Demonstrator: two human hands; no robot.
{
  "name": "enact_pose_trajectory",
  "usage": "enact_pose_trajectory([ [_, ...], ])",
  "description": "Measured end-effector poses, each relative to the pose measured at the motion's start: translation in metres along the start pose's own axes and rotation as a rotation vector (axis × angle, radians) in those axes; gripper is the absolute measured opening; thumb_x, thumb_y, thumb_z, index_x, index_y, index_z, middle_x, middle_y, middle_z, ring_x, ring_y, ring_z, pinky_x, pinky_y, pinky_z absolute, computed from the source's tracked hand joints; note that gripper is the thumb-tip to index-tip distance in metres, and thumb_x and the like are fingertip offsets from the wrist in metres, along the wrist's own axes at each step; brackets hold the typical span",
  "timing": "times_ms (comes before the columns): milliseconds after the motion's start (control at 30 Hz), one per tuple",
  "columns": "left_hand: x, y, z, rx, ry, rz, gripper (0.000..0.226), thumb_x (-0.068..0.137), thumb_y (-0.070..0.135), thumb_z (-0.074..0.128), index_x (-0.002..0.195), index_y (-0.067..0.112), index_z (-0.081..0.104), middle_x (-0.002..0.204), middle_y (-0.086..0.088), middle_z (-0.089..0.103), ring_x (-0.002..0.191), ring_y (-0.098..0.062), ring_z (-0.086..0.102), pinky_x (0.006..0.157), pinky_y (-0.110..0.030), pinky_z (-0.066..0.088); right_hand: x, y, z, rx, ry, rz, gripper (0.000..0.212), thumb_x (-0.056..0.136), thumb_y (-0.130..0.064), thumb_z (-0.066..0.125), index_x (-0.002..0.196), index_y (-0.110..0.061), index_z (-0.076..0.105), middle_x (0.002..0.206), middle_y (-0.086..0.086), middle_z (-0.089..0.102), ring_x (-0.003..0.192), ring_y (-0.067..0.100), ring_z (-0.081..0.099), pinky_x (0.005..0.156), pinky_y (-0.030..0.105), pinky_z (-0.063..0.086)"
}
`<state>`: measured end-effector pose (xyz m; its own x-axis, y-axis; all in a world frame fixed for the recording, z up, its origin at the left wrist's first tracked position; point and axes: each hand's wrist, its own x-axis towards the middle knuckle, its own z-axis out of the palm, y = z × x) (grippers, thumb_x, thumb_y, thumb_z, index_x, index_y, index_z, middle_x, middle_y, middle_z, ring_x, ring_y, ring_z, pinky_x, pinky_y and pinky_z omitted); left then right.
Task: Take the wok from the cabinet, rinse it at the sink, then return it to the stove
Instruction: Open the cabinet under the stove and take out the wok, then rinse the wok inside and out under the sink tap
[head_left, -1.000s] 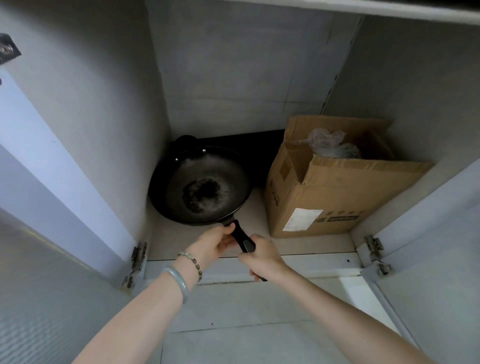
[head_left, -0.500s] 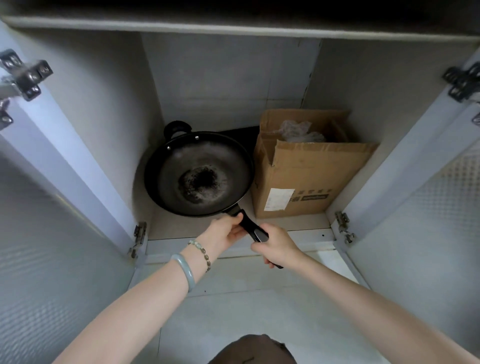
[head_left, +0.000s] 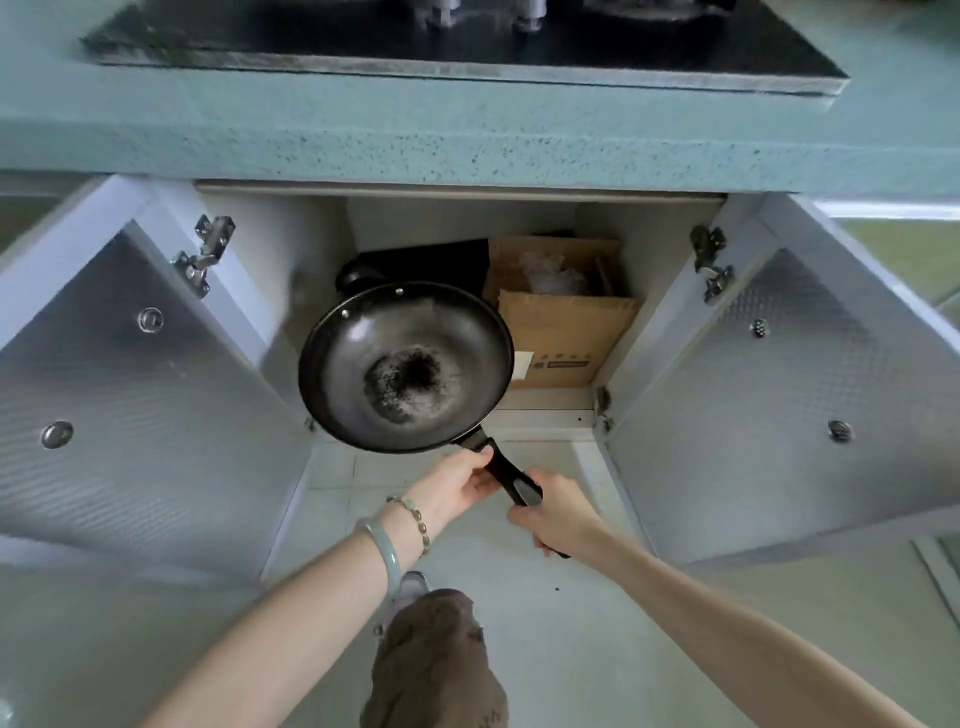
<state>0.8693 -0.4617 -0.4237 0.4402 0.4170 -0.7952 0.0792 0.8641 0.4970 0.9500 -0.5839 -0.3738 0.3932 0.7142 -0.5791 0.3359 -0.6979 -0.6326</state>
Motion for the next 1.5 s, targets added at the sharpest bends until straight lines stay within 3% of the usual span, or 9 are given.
enact_pose_trajectory([
  [67, -0.040, -0.010, 0.011, -0.011, 0.002, -0.013, 0.016, 0.095, -0.001, 0.048, 0.081, 0.006, 0.052, 0.055, -0.006, 0.067, 0.074, -0.022, 0.057, 0.060, -0.033, 0.054, -0.039, -0.002, -0.013, -0.013, -0.019, 0.004, 0.027, 0.075, -0.014, 0.058, 0.101, -0.010, 0.053, 0.056, 0.006, 0.058, 0.032, 0.012, 0.051, 0.033, 0.022, 0.038],
  [233, -0.143, -0.028, 0.041, -0.058, 0.001, -0.044, 0.014, 0.095, -0.002, 0.048, 0.084, 0.003, 0.054, 0.069, -0.012, 0.067, 0.077, -0.024, 0.058, 0.071, -0.038, 0.051, -0.142, -0.018, -0.048, -0.066, -0.056, 0.011, 0.026, 0.077, -0.013, 0.059, 0.101, -0.009, 0.052, 0.057, 0.005, 0.056, 0.028, 0.007, 0.047, 0.029, 0.017, 0.032],
  [367, -0.218, -0.037, 0.061, -0.086, -0.001, -0.063, 0.008, 0.094, -0.001, 0.049, 0.089, 0.001, 0.056, 0.088, -0.017, 0.062, 0.081, -0.026, 0.060, 0.065, -0.039, 0.057, -0.216, -0.030, -0.072, -0.085, -0.074, 0.001, 0.027, 0.076, -0.013, 0.059, 0.102, -0.009, 0.053, 0.056, 0.004, 0.055, 0.028, 0.008, 0.048, 0.030, 0.018, 0.034],
  [500, -0.287, -0.044, 0.081, -0.084, -0.013, -0.060, 0.008, 0.094, -0.004, 0.047, 0.091, -0.001, 0.054, 0.090, -0.019, 0.061, 0.082, -0.028, 0.059, 0.086, -0.040, 0.044, -0.279, -0.040, -0.093, -0.097, -0.083, 0.006, 0.026, 0.073, -0.016, 0.057, 0.098, -0.012, 0.053, 0.054, 0.003, 0.055, 0.029, 0.010, 0.050, 0.032, 0.019, 0.035],
  [667, -0.355, -0.040, 0.097, -0.070, -0.009, -0.083, 0.007, 0.093, -0.005, 0.047, 0.095, -0.004, 0.054, 0.092, -0.021, 0.061, 0.083, -0.030, 0.060, 0.070, -0.040, 0.049, -0.336, -0.057, -0.115, -0.137, -0.083, -0.004, 0.025, 0.071, -0.018, 0.056, 0.094, -0.014, 0.053, 0.054, 0.005, 0.059, 0.035, 0.020, 0.054, 0.038, 0.025, 0.040],
  [800, -0.390, -0.030, 0.106, -0.050, -0.034, -0.072, 0.007, 0.093, -0.007, 0.047, 0.094, -0.005, 0.053, 0.090, -0.021, 0.061, 0.082, -0.031, 0.060, 0.083, -0.040, 0.046, -0.365, -0.073, -0.129, -0.137, -0.072, -0.016, 0.026, 0.072, -0.016, 0.056, 0.098, -0.012, 0.053, 0.055, 0.007, 0.059, 0.036, 0.020, 0.053, 0.038, 0.025, 0.040],
  [1033, -0.434, -0.007, 0.111, 0.037, -0.075, -0.033, 0.024, 0.091, -0.009, 0.049, 0.114, -0.007, 0.053, 0.097, -0.023, 0.063, 0.086, -0.033, 0.063, 0.083, -0.040, 0.048, -0.407, -0.102, -0.137, -0.046, -0.009, -0.021, 0.020, 0.072, -0.014, 0.057, 0.092, -0.015, 0.052, 0.048, 0.004, 0.056, 0.031, 0.019, 0.049, 0.035, 0.021, 0.036],
  [1167, -0.452, 0.006, 0.118, 0.105, -0.119, -0.015, 0.017, 0.091, -0.009, 0.050, 0.107, -0.006, 0.054, 0.094, -0.022, 0.063, 0.086, -0.032, 0.063, 0.085, -0.040, 0.047, -0.428, -0.112, -0.137, 0.016, 0.070, -0.030, 0.017, 0.073, -0.012, 0.058, 0.086, -0.020, 0.051, 0.037, -0.001, 0.052, 0.029, 0.017, 0.048, 0.035, 0.021, 0.036],
  [1500, -0.487, 0.011, 0.171, 0.297, -0.253, -0.060, 0.008, 0.091, -0.011, 0.048, 0.092, -0.005, 0.054, 0.089, -0.022, 0.061, 0.081, -0.032, 0.060, 0.086, -0.044, 0.045, -0.484, -0.110, -0.156, 0.117, 0.273, 0.017, 0.016, 0.073, -0.013, 0.059, 0.080, -0.024, 0.049, 0.049, 0.004, 0.056, 0.029, 0.016, 0.048, 0.036, 0.023, 0.038],
])
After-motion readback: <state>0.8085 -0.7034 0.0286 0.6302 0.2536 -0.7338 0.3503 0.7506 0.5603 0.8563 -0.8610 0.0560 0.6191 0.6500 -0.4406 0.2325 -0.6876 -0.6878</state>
